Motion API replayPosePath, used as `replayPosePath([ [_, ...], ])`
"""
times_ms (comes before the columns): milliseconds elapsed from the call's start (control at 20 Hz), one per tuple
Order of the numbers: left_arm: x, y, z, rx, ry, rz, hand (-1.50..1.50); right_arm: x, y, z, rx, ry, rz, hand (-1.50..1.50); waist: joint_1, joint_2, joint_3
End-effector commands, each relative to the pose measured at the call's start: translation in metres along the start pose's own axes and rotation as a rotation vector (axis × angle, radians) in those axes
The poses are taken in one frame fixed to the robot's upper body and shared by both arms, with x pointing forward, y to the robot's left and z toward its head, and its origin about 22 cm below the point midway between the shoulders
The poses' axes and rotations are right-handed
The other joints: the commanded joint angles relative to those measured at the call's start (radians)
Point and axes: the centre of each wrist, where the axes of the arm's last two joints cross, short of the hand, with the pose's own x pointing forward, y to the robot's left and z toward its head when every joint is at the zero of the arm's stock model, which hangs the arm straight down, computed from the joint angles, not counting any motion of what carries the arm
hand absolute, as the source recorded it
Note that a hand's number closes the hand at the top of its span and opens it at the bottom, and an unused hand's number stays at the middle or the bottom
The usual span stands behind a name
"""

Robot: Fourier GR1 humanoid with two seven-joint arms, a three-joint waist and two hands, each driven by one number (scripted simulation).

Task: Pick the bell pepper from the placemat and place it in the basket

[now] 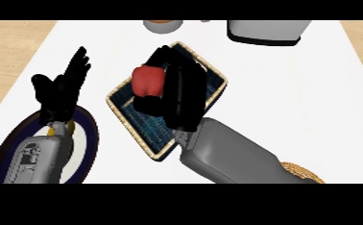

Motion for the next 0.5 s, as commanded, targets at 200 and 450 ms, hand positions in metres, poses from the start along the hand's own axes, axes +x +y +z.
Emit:
replayPosePath([
  [200,0.011,-0.004,-0.010,-0.020,-0.027,0.002,0.00,0.042,0.013,-0.039,-0.072,0.202,0.133,1.50,0.027,0.012,0.003],
  [450,0.009,-0.010,-0.007,-0.036,-0.023,0.000,0.00,0.054,0.016,-0.060,-0.092,0.273,0.164,1.50,0.028,0.016,0.006],
])
